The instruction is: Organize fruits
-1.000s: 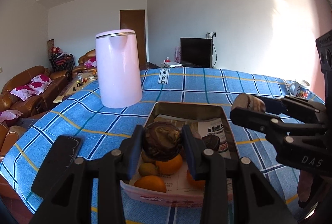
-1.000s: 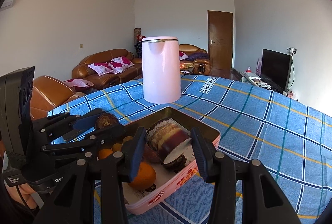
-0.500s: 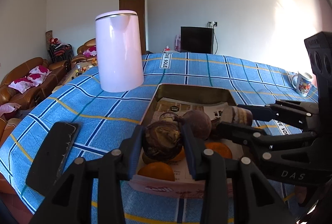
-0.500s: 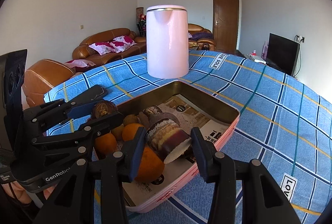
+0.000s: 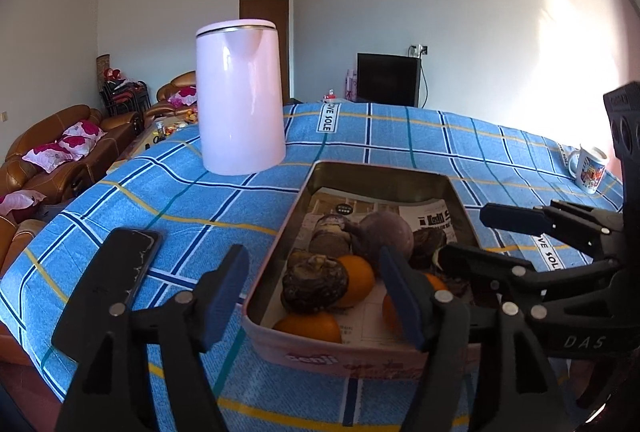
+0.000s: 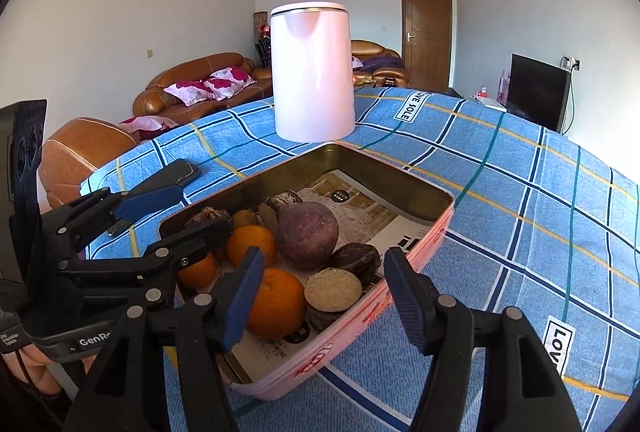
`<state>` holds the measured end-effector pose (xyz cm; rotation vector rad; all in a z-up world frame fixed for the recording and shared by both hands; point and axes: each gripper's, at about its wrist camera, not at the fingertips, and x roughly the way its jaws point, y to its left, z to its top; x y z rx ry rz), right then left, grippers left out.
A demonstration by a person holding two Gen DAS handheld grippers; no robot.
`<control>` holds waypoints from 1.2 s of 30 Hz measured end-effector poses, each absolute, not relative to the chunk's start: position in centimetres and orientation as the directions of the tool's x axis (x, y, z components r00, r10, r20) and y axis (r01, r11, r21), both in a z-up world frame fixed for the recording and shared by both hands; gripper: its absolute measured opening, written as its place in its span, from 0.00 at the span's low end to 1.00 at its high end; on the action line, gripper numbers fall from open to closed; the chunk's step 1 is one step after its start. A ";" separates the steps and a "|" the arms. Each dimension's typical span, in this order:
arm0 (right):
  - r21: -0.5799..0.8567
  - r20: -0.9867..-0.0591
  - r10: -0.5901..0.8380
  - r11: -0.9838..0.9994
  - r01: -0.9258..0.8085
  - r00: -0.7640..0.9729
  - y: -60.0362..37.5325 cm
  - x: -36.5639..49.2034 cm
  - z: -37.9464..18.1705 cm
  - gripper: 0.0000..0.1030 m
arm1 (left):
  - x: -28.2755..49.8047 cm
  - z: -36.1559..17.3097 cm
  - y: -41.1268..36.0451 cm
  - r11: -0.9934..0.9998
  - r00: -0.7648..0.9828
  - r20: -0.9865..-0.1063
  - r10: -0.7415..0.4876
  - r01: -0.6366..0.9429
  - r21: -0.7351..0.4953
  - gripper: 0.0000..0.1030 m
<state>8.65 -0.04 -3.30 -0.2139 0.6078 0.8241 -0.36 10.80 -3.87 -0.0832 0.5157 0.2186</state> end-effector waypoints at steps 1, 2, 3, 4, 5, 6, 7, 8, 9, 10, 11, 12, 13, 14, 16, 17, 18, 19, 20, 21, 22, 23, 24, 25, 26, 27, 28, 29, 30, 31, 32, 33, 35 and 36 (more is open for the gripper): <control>0.055 -0.578 0.623 0.674 -0.737 0.527 -0.3 8.6 -3.1 0.64 | -0.5 -3.6 10.7 0.974 0.853 -0.489 0.182 -0.224 -0.027 0.70; 0.057 -0.573 0.623 0.679 -0.732 0.533 -0.6 8.5 -2.9 0.64 | -0.6 -3.4 10.5 0.975 0.857 -0.483 0.180 -0.219 -0.027 0.70; 0.057 -0.567 0.621 0.685 -0.726 0.541 -0.9 8.4 -2.8 0.64 | -0.8 -3.1 10.4 0.976 0.861 -0.477 0.177 -0.215 -0.026 0.71; 0.056 -0.561 0.619 0.691 -0.720 0.550 -1.2 8.3 -2.5 0.64 | -0.9 -2.9 10.3 0.977 0.865 -0.471 0.173 -0.211 -0.027 0.73; 0.056 -0.554 0.618 0.697 -0.715 0.558 -1.5 8.1 -2.3 0.64 | -1.0 -2.8 10.1 0.978 0.868 -0.466 0.172 -0.208 -0.028 0.74; 0.058 -0.547 0.618 0.701 -0.711 0.565 -1.8 8.0 -2.0 0.65 | -1.0 -2.7 10.0 0.978 0.870 -0.462 0.174 -0.209 -0.026 0.76; 0.058 -0.539 0.619 0.704 -0.708 0.572 -2.1 7.8 -1.7 0.67 | -1.1 -2.6 9.9 0.978 0.871 -0.459 0.174 -0.208 -0.025 0.77; 0.055 -0.531 0.619 0.707 -0.705 0.579 -2.3 7.6 -1.5 0.68 | -1.1 -2.5 9.8 0.978 0.872 -0.458 0.171 -0.206 -0.026 0.77; 0.049 -0.524 0.617 0.710 -0.703 0.587 -2.5 7.4 -1.3 0.68 | -1.1 -2.4 9.8 0.978 0.873 -0.457 0.170 -0.204 -0.027 0.77; 0.044 -0.517 0.616 0.713 -0.700 0.595 -2.7 7.2 -1.1 0.69 | -1.2 -2.3 9.8 0.978 0.874 -0.456 0.171 -0.206 -0.028 0.77; 0.039 -0.510 0.613 0.717 -0.696 0.603 -2.9 7.0 -0.9 0.69 | -1.2 -2.3 9.7 0.978 0.874 -0.455 0.170 -0.205 -0.029 0.77; 0.036 -0.505 0.611 0.721 -0.692 0.610 -3.1 6.8 -0.7 0.69 | -1.2 -2.2 9.7 0.979 0.875 -0.454 0.168 -0.204 -0.030 0.77; 0.034 -0.499 0.608 0.725 -0.687 0.617 -3.4 6.6 -0.6 0.69 | -1.2 -2.2 9.6 0.979 0.875 -0.454 0.168 -0.203 -0.029 0.77; 0.033 -0.494 0.606 0.730 -0.683 0.624 -3.6 6.5 -0.5 0.69 | -1.3 -2.1 9.5 0.979 0.876 -0.453 0.167 -0.202 -0.029 0.77; 0.036 -0.484 0.605 0.736 -0.676 0.632 -4.1 6.3 -0.3 0.69 | -1.3 -2.0 9.3 0.980 0.877 -0.451 0.165 -0.199 -0.027 0.77; 0.038 -0.481 0.603 0.739 -0.673 0.636 -4.3 6.2 -0.2 0.69 | -1.4 -2.0 9.2 0.980 0.878 -0.450 0.165 -0.197 -0.027 0.77; 0.039 -0.477 0.602 0.742 -0.669 0.640 -4.5 6.0 -0.1 0.69 | -1.5 -1.9 9.1 0.980 0.879 -0.449 0.163 -0.196 -0.026 0.77; 0.039 -0.474 0.600 0.745 -0.666 0.644 -4.8 5.9 0.0 0.69 | -1.6 -1.9 9.0 0.981 0.880 -0.448 0.162 -0.194 -0.027 0.77; 0.040 -0.472 0.599 0.747 -0.663 0.647 -4.9 5.8 0.1 0.69 | -1.6 -1.8 8.9 0.981 0.880 -0.447 0.160 -0.191 -0.026 0.77; 0.040 -0.469 0.598 0.749 -0.661 0.649 -5.0 5.7 0.2 0.69 | -1.6 -1.8 8.8 0.982 0.880 -0.447 0.159 -0.190 -0.024 0.78; 0.040 -0.466 0.597 0.751 -0.659 0.653 -5.2 5.6 0.3 0.69 | -1.7 -1.7 8.7 0.982 0.881 -0.445 0.160 -0.189 -0.021 0.79; 0.041 -0.462 0.597 0.753 -0.657 0.656 -5.4 5.5 0.5 0.69 | -1.7 -1.7 8.6 0.982 0.882 -0.443 0.161 -0.189 -0.019 0.79; 0.043 -0.458 0.598 0.754 -0.656 0.658 -5.5 5.3 0.6 0.69 | -1.7 -1.6 8.6 0.982 0.883 -0.442 0.161 -0.188 -0.019 0.80; 0.043 -0.454 0.598 0.755 -0.654 0.661 -5.7 5.2 0.7 0.69 | -1.8 -1.6 8.5 0.982 0.884 -0.440 0.160 -0.187 -0.019 0.82; 0.044 -0.449 0.597 0.758 -0.651 0.665 -5.8 5.2 0.9 0.70 | -1.8 -1.5 8.4 0.982 0.885 -0.437 0.161 -0.188 -0.017 0.83; 0.045 -0.445 0.597 0.759 -0.649 0.668 -6.0 5.1 1.0 0.70 | -1.9 -1.5 8.4 0.982 0.886 -0.434 0.163 -0.188 -0.015 0.83; 0.047 -0.442 0.597 0.760 -0.648 0.669 -6.1 5.1 1.1 0.70 | -1.9 -1.4 8.4 0.982 0.887 -0.432 0.162 -0.187 -0.015 0.83; 0.047 -0.439 0.596 0.762 -0.645 0.672 -6.2 5.1 1.1 0.70 | -1.9 -1.4 8.3 0.982 0.888 -0.431 0.161 -0.186 -0.017 0.83; 0.046 -0.437 0.594 0.765 -0.643 0.675 -6.3 5.1 1.2 0.71 | -1.9 -1.3 8.3 0.983 0.888 -0.431 0.160 -0.185 -0.016 0.83; 0.045 -0.434 0.593 0.767 -0.640 0.679 -6.4 5.1 1.2 0.71 | -1.9 -1.3 8.2 0.983 0.888 -0.431 0.161 -0.185 -0.015 0.83; 0.045 -0.432 0.591 0.768 -0.638 0.681 -6.5 5.1 1.3 0.71 | -1.9 -1.3 8.2 0.983 0.888 -0.430 0.161 -0.185 -0.014 0.83; 0.046 -0.430 0.591 0.770 -0.637 0.683 -6.7 5.1 1.3 0.71 | -1.9 -1.3 8.1 0.983 0.889 -0.429 0.160 -0.184 -0.014 0.83; 0.048 -0.426 0.589 0.772 -0.633 0.687 -6.9 5.0 1.4 0.72 | -2.0 -1.2 7.9 0.984 0.889 -0.429 0.158 -0.180 -0.013 0.83; 0.048 -0.423 0.589 0.774 -0.632 0.689 -7.0 5.0 1.4 0.72 | -2.0 -1.2 7.8 0.984 0.890 -0.428 0.157 -0.179 -0.011 0.83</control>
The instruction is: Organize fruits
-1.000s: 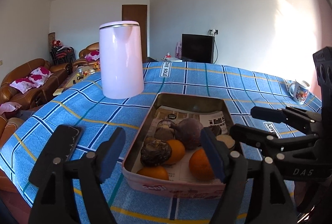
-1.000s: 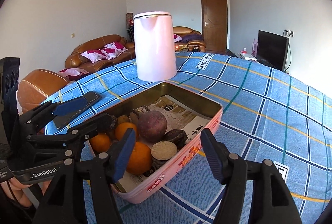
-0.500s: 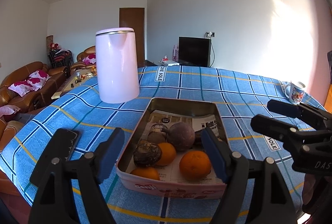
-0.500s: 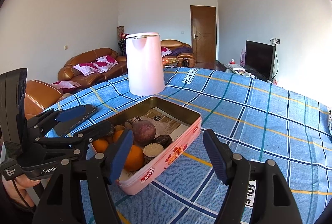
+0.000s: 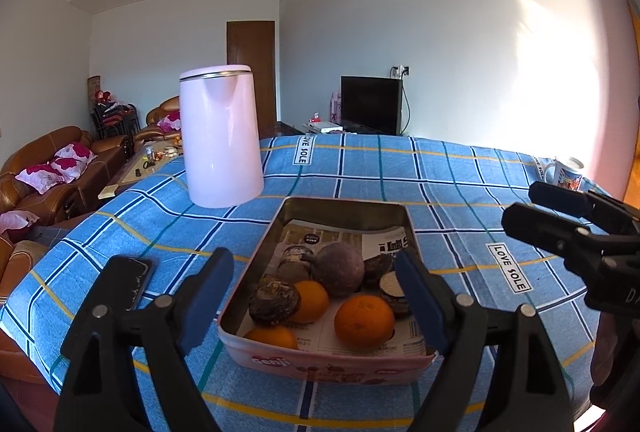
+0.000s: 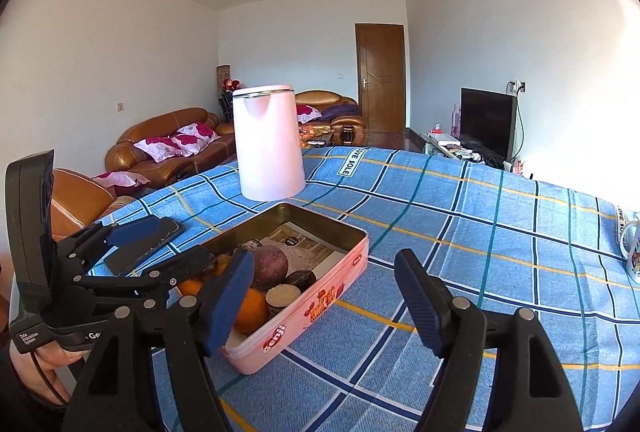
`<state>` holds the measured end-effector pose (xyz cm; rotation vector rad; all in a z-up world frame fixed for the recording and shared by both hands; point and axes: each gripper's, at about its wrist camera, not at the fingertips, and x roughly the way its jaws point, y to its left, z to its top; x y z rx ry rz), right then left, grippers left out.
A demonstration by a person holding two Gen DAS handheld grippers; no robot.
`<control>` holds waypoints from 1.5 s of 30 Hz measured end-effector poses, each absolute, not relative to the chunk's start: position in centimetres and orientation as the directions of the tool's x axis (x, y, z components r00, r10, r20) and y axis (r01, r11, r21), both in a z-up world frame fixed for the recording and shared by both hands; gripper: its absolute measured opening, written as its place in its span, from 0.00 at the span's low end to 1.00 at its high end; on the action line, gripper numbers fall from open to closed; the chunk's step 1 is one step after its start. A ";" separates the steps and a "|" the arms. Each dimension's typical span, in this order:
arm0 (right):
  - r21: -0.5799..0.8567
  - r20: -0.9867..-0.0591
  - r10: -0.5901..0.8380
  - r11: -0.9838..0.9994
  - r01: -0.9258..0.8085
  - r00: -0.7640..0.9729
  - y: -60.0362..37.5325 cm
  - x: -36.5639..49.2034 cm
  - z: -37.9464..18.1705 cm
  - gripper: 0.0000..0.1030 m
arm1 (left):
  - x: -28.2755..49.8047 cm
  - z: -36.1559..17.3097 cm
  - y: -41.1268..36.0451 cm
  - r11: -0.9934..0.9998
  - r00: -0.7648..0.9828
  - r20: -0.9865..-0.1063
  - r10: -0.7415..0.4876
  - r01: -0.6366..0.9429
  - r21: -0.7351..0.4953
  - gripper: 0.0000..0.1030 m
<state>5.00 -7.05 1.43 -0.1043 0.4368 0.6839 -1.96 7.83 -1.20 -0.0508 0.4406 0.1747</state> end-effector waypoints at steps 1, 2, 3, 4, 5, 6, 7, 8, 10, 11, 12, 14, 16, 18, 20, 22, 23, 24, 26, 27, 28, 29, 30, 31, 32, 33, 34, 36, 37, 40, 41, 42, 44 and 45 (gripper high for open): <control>0.049 -0.422 0.588 0.775 -0.630 0.690 -7.2 5.0 1.5 0.72 | -2.0 -1.1 7.7 0.984 0.890 -0.428 0.157 -0.178 -0.009 0.83; 0.050 -0.422 0.587 0.776 -0.629 0.691 -7.3 5.0 1.5 0.73 | -2.0 -1.1 7.6 0.984 0.890 -0.428 0.157 -0.177 -0.007 0.83; 0.051 -0.422 0.587 0.777 -0.628 0.692 -7.4 5.0 1.5 0.73 | -2.0 -1.1 7.5 0.984 0.890 -0.428 0.156 -0.176 -0.006 0.83; 0.051 -0.420 0.586 0.778 -0.626 0.693 -7.5 5.0 1.5 0.73 | -2.0 -1.1 7.5 0.985 0.890 -0.429 0.155 -0.174 -0.005 0.83; 0.052 -0.419 0.585 0.779 -0.625 0.694 -7.6 5.0 1.5 0.73 | -2.0 -1.0 7.4 0.985 0.890 -0.429 0.155 -0.173 -0.003 0.83; 0.053 -0.418 0.585 0.779 -0.625 0.695 -7.7 4.9 1.5 0.73 | -2.0 -1.0 7.3 0.985 0.890 -0.428 0.155 -0.172 -0.001 0.83; 0.053 -0.417 0.585 0.780 -0.624 0.696 -7.8 4.9 1.6 0.73 | -1.9 -1.0 7.2 0.985 0.890 -0.429 0.154 -0.171 0.001 0.83; 0.053 -0.416 0.584 0.781 -0.622 0.697 -7.9 4.9 1.6 0.73 | -1.9 -1.0 7.2 0.985 0.890 -0.430 0.155 -0.170 0.002 0.83; 0.055 -0.412 0.584 0.782 -0.621 0.699 -8.2 4.8 1.7 0.73 | -1.9 -0.9 7.1 0.985 0.890 -0.428 0.156 -0.171 0.004 0.89; 0.056 -0.411 0.583 0.784 -0.619 0.701 -8.3 4.8 1.7 0.73 | -1.9 -0.9 7.0 0.985 0.891 -0.426 0.159 -0.173 0.006 0.90; 0.058 -0.409 0.582 0.785 -0.617 0.702 -8.4 4.8 1.7 0.73 | -1.9 -0.8 7.0 0.985 0.891 -0.424 0.160 -0.173 0.008 0.90; 0.061 -0.407 0.581 0.787 -0.614 0.705 -8.6 4.8 1.8 0.73 | -1.9 -0.8 6.8 0.986 0.892 -0.425 0.156 -0.168 0.009 0.90; 0.063 -0.403 0.580 0.790 -0.610 0.708 -8.8 4.8 1.8 0.74 | -1.9 -0.8 6.7 0.986 0.891 -0.425 0.157 -0.168 0.012 0.90; 0.067 -0.400 0.579 0.791 -0.608 0.710 -9.1 4.8 1.9 0.74 | -1.9 -0.7 6.6 0.986 0.892 -0.424 0.155 -0.165 0.015 0.91; 0.070 -0.397 0.578 0.794 -0.604 0.713 -9.4 4.8 2.0 0.74 | -1.9 -0.6 6.5 0.986 0.893 -0.421 0.159 -0.166 0.020 0.95; 0.071 -0.392 0.574 0.798 -0.598 0.719 -9.7 4.8 2.1 0.74 | -2.0 -0.4 6.4 0.986 0.897 -0.412 0.159 -0.166 0.019 0.97; 0.070 -0.389 0.572 0.800 -0.596 0.722 -9.9 4.8 2.1 0.74 | -2.0 -0.4 6.4 0.986 0.898 -0.410 0.158 -0.165 0.017 0.98; 0.070 -0.386 0.571 0.801 -0.595 0.724 -10.0 4.7 2.2 0.74 | -2.1 -0.3 6.4 0.987 0.901 -0.408 0.150 -0.159 0.012 0.98; 0.068 -0.380 0.567 0.805 -0.590 0.730 -10.3 4.7 2.3 0.74 | -2.1 -0.1 6.2 0.989 0.904 -0.403 0.139 -0.148 0.008 0.98; 0.066 -0.378 0.566 0.806 -0.588 0.733 -10.5 4.7 2.3 0.74 | -2.2 -0.1 6.1 0.989 0.906 -0.399 0.139 -0.147 0.010 0.98; 0.064 -0.375 0.564 0.808 -0.586 0.736 -10.6 4.6 2.4 0.74 | -2.2 0.0 6.0 0.989 0.907 -0.397 0.139 -0.145 0.013 0.98; 0.063 -0.373 0.562 0.809 -0.584 0.738 -10.7 4.6 2.4 0.74 | -2.2 0.0 5.8 0.990 0.908 -0.397 0.137 -0.143 0.016 0.98; 0.064 -0.371 0.561 0.810 -0.583 0.740 -10.8 4.6 2.4 0.74 | -2.2 0.0 5.7 0.990 0.908 -0.396 0.137 -0.142 0.017 0.98; 0.065 -0.369 0.561 0.811 -0.582 0.741 -10.9 4.5 2.4 0.75 | -2.2 0.0 5.6 0.990 0.908 -0.396 0.135 -0.139 0.018 0.98; 0.067 -0.369 0.560 0.812 -0.580 0.742 -11.0 4.5 2.4 0.75 | -2.3 0.0 5.5 0.990 0.909 -0.396 0.133 -0.137 0.018 0.98; 0.068 -0.369 0.559 0.813 -0.578 0.743 -11.0 4.5 2.4 0.75 | -2.3 0.1 5.4 0.990 0.909 -0.396 0.132 -0.137 0.017 0.98; 0.069 -0.368 0.558 0.814 -0.577 0.744 -11.1 4.5 2.4 0.75 | -2.3 0.1 5.3 0.990 0.908 -0.397 0.132 -0.137 0.016 0.99; 0.070 -0.366 0.558 0.815 -0.575 0.745 -11.3 4.5 2.5 0.75 | -2.3 0.2 5.2 0.990 0.908 -0.396 0.134 -0.141 0.013 1.00; 0.070 -0.365 0.556 0.816 -0.574 0.747 -11.4 4.4 2.5 0.75 | -2.4 0.3 5.2 0.990 0.910 -0.393 0.135 -0.141 0.013 1.00; 0.071 -0.362 0.556 0.817 -0.573 0.748 -11.6 4.3 2.5 0.75 | -2.4 0.4 5.0 0.989 0.911 -0.389 0.140 -0.144 0.018 1.00; 0.071 -0.361 0.556 0.817 -0.573 0.748 -11.7 4.3 2.5 0.75 | -2.4 0.4 4.9 0.989 0.910 -0.389 0.141 -0.145 0.021 1.00; 0.072 -0.361 0.557 0.817 -0.573 0.748 -11.7 4.3 2.5 0.75 | -2.3 0.4 4.8 0.989 0.910 -0.390 0.142 -0.144 0.024 1.00; 0.072 -0.362 0.557 0.816 -0.573 0.748 -11.7 4.3 2.5 0.75 | -2.2 0.4 4.7 0.989 0.909 -0.391 0.142 -0.143 0.028 1.00; 0.073 -0.363 0.556 0.817 -0.572 0.747 -11.8 4.3 2.4 0.75 | -2.2 0.3 4.6 0.989 0.909 -0.391 0.145 -0.144 0.033 1.00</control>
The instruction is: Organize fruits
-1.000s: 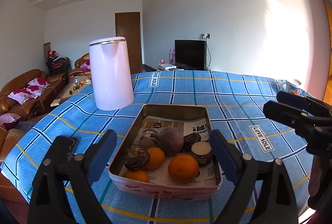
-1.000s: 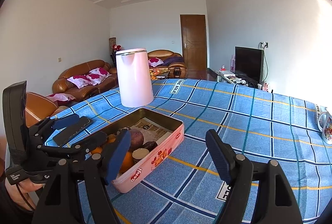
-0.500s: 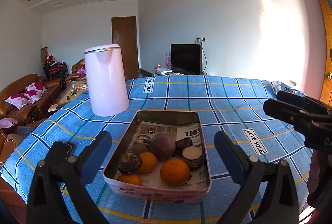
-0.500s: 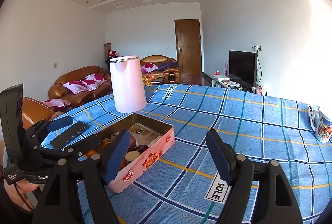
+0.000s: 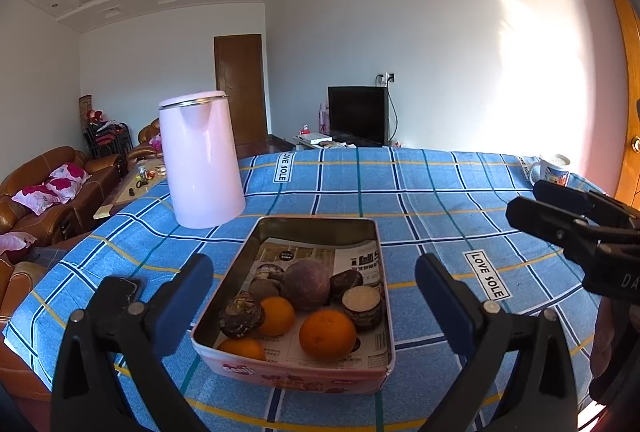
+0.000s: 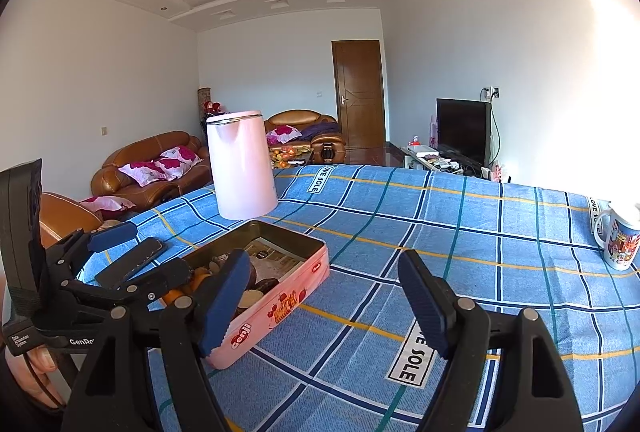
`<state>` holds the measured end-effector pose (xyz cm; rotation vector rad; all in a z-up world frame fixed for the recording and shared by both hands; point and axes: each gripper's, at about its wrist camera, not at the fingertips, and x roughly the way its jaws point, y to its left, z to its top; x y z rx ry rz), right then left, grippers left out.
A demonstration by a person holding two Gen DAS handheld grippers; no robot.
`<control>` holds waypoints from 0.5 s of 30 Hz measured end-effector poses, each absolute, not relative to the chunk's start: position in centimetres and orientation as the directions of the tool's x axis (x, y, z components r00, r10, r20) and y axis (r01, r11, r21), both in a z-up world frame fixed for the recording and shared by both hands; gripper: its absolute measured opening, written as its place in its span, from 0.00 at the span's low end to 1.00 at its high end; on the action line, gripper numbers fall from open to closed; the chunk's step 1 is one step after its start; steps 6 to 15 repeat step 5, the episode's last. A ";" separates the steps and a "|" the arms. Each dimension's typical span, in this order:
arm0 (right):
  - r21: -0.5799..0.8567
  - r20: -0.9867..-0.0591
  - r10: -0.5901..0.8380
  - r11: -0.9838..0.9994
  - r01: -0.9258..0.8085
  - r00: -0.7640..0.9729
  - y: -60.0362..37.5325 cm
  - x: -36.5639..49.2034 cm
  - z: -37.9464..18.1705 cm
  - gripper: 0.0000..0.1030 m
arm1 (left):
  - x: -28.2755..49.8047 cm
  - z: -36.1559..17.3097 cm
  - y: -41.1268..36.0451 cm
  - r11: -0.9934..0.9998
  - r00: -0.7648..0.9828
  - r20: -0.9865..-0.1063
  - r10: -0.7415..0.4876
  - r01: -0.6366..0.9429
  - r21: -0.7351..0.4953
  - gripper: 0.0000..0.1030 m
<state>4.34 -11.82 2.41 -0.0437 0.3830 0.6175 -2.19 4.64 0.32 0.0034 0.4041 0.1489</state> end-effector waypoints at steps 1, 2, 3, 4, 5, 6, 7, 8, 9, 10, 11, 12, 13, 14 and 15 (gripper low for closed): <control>0.074 -0.364 0.556 0.817 -0.572 0.747 -11.9 4.4 2.4 0.75 | -2.2 0.2 4.6 0.988 0.908 -0.391 0.151 -0.146 0.043 1.00; 0.075 -0.367 0.554 0.819 -0.570 0.748 -12.0 4.5 2.3 0.75 | -2.2 0.2 4.5 0.988 0.907 -0.391 0.156 -0.148 0.050 1.00; 0.076 -0.368 0.552 0.820 -0.567 0.748 -12.1 4.5 2.2 0.75 | -2.2 0.1 4.5 0.988 0.907 -0.392 0.154 -0.147 0.048 1.00; 0.076 -0.369 0.549 0.822 -0.564 0.750 -12.3 4.6 2.2 0.75 | -2.2 0.1 4.6 0.988 0.907 -0.393 0.153 -0.148 0.043 1.00; 0.074 -0.373 0.543 0.826 -0.559 0.753 -12.5 4.8 2.1 0.75 | -2.1 0.1 4.6 0.988 0.907 -0.394 0.150 -0.146 0.040 1.00; 0.074 -0.373 0.543 0.826 -0.559 0.753 -12.5 4.8 2.1 0.75 | -2.1 0.1 4.6 0.988 0.907 -0.394 0.150 -0.146 0.040 1.00; 0.074 -0.373 0.543 0.826 -0.559 0.753 -12.5 4.8 2.1 0.75 | -2.1 0.1 4.6 0.988 0.907 -0.394 0.150 -0.146 0.040 1.00; 0.074 -0.373 0.543 0.826 -0.559 0.753 -12.5 4.8 2.1 0.75 | -2.1 0.1 4.6 0.988 0.907 -0.394 0.150 -0.146 0.040 1.00; 0.074 -0.373 0.543 0.826 -0.559 0.753 -12.5 4.8 2.1 0.75 | -2.1 0.1 4.6 0.988 0.907 -0.394 0.150 -0.146 0.040 1.00; 0.074 -0.373 0.543 0.826 -0.559 0.753 -12.5 4.8 2.1 0.75 | -2.1 0.1 4.6 0.988 0.907 -0.394 0.150 -0.146 0.040 1.00; 0.074 -0.373 0.543 0.826 -0.559 0.753 -12.5 4.8 2.1 0.75 | -2.1 0.1 4.6 0.988 0.907 -0.394 0.150 -0.146 0.040 1.00; 0.074 -0.373 0.543 0.826 -0.559 0.753 -12.5 4.8 2.1 0.75 | -2.1 0.1 4.6 0.988 0.907 -0.394 0.150 -0.146 0.040 1.00; 0.074 -0.373 0.543 0.826 -0.559 0.753 -12.5 4.8 2.1 0.75 | -2.1 0.1 4.6 0.988 0.907 -0.394 0.150 -0.146 0.040 1.00; 0.074 -0.373 0.543 0.826 -0.559 0.753 -12.5 4.8 2.1 0.75 | -2.1 0.1 4.6 0.988 0.907 -0.394 0.150 -0.146 0.040 1.00; 0.074 -0.373 0.543 0.826 -0.559 0.753 -12.5 4.8 2.1 0.75 | -2.1 0.1 4.6 0.988 0.907 -0.394 0.150 -0.146 0.040 1.00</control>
